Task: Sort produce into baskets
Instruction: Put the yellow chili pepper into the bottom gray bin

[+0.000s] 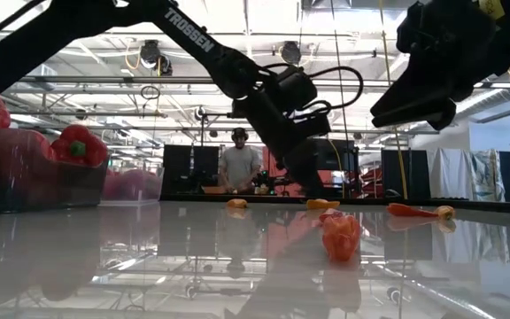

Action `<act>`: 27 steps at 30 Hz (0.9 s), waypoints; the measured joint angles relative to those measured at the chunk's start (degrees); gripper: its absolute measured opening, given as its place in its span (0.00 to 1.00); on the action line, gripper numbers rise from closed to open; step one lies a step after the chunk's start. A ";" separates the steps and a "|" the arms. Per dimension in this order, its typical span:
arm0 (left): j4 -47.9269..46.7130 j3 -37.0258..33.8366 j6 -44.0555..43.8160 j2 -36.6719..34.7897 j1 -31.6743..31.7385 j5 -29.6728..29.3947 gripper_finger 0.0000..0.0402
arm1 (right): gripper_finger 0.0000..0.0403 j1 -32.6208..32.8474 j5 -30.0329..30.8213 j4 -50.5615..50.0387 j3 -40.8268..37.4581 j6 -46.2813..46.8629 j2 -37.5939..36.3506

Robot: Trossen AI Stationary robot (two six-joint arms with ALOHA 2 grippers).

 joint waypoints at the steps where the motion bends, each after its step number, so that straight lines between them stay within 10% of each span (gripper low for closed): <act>1: -0.38 0.00 0.01 0.00 0.00 -0.03 0.36 | 0.32 0.00 0.00 0.04 0.00 -0.26 0.00; 18: -1.94 0.24 -2.81 3.17 0.26 -1.01 0.35 | 0.32 -0.35 0.04 1.67 0.00 -0.19 0.00; 27: -3.51 0.89 -5.68 2.58 -1.15 -1.99 0.05 | 0.32 -0.35 -0.26 2.54 0.00 1.08 0.00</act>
